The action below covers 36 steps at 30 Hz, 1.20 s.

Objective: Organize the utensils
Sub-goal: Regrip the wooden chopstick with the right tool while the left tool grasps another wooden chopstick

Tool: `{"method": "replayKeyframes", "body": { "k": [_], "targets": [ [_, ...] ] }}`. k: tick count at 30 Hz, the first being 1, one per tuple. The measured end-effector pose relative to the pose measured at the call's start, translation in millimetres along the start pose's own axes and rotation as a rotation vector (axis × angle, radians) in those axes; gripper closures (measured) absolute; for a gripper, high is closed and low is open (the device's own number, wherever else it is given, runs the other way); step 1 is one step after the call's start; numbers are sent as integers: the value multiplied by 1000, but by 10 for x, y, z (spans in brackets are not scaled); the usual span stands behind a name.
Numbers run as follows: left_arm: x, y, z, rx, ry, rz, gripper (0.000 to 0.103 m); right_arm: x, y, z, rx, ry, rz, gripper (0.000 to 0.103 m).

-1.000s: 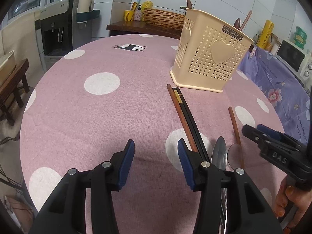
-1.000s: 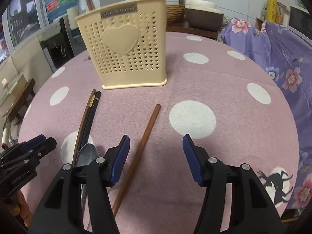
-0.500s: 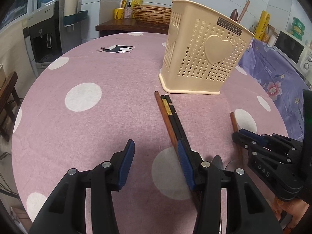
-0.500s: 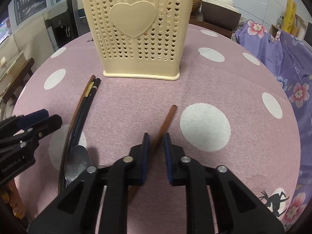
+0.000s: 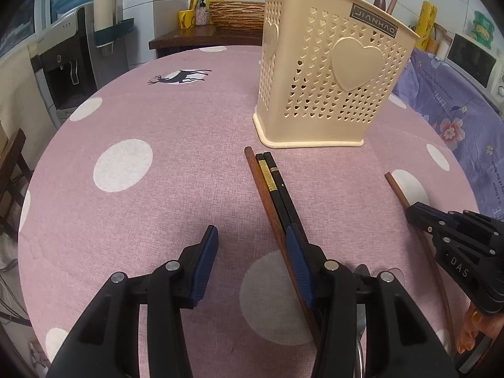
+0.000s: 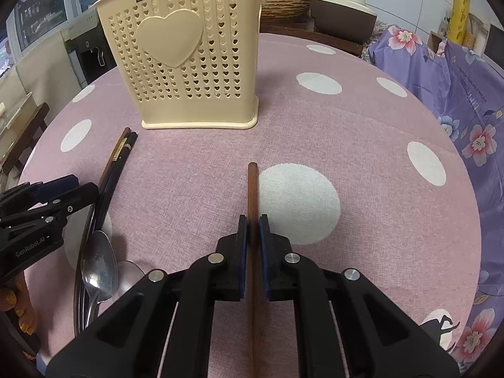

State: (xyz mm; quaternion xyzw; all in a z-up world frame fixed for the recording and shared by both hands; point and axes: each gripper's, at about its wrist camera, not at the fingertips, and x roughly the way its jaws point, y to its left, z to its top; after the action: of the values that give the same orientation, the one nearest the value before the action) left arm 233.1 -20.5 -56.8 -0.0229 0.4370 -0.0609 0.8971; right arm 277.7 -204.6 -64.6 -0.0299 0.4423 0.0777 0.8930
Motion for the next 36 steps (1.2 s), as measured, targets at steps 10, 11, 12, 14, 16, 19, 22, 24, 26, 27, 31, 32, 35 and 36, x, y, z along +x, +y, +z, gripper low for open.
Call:
{"method": "replayKeyframes", "body": {
  "k": [10,11,12,14,16,19,22,24,26,27,31,32,35,36],
  "targets": [
    [-64,255,-12,-62,9,6,64,-3,-42,-3,27,-5,21,94],
    [-65,260,8,-73,8,-3,64,0,-32,2,24,-6,18,94],
    [-67,237,20,-72,4,-8,64,2,-21,3,22,-7,14,94],
    [-61,151,34,-56,1,-20,64,2,-7,2,18,-8,10,93],
    [-40,60,39,-43,5,-39,64,-2,-12,-8,20,-10,15,92],
    [19,-78,21,3,8,14,63,-10,-23,-17,27,-10,22,92],
    [-9,-47,-3,13,-10,36,62,-10,-24,-18,24,-11,23,92],
    [-23,53,5,8,1,75,62,-9,-29,-19,25,-12,27,92],
    [-23,230,29,-39,6,63,62,-7,-31,-20,28,-14,29,92],
    [-28,311,38,-72,9,48,62,-6,-28,-20,27,-15,27,92],
    [-51,356,80,-91,-1,44,62,-3,-7,-18,25,-15,43,80],
    [-47,325,99,-86,-1,37,62,-1,11,-13,21,-13,46,78],
    [-24,242,137,-81,-3,27,62,3,50,-4,12,-12,28,76],
    [-8,228,156,-79,-3,27,62,2,44,-6,19,-14,28,77]
  ]
}}
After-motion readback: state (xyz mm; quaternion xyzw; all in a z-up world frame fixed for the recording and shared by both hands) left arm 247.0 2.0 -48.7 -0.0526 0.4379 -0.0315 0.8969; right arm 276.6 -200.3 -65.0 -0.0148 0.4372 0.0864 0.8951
